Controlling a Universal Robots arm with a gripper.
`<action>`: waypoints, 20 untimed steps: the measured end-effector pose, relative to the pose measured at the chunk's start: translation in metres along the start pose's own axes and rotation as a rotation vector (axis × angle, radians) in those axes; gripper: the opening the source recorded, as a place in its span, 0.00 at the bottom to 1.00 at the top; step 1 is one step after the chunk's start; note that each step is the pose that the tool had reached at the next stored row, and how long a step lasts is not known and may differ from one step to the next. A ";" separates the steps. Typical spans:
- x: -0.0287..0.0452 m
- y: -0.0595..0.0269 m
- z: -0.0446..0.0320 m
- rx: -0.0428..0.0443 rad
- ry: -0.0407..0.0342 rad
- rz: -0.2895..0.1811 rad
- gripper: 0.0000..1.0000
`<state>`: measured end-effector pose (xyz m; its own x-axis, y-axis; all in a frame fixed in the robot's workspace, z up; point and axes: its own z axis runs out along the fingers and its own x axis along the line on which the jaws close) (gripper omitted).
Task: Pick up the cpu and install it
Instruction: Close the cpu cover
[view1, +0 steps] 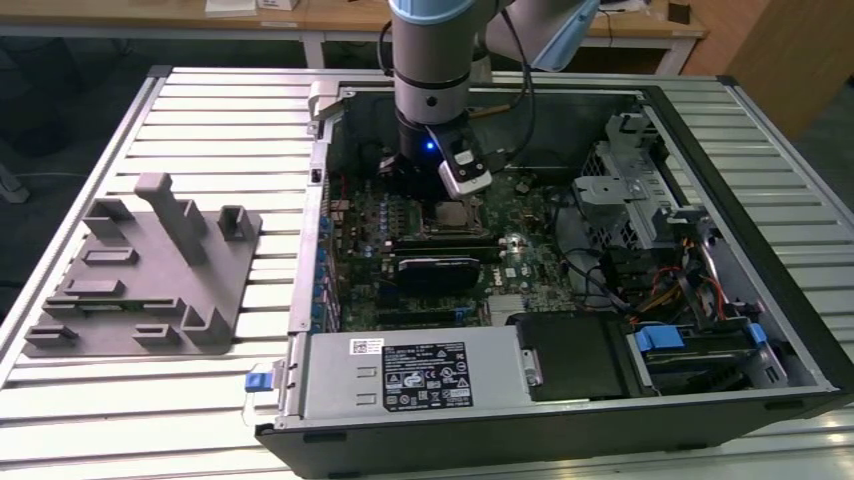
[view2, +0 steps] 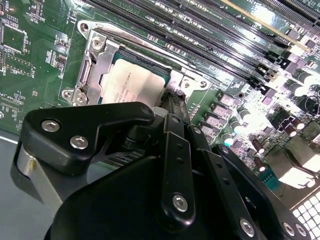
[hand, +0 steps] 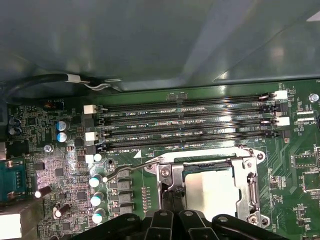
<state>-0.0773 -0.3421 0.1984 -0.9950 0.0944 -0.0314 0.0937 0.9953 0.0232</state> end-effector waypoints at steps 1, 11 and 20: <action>0.0000 0.0000 0.0000 0.0000 0.0000 0.000 0.11; 0.0000 0.0001 -0.0043 0.0001 0.0000 0.000 0.11; -0.0004 0.0004 -0.0160 0.0000 0.0000 0.000 0.11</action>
<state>-0.0774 -0.3421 0.2144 -0.9950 0.0945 -0.0314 0.0938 0.9953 0.0233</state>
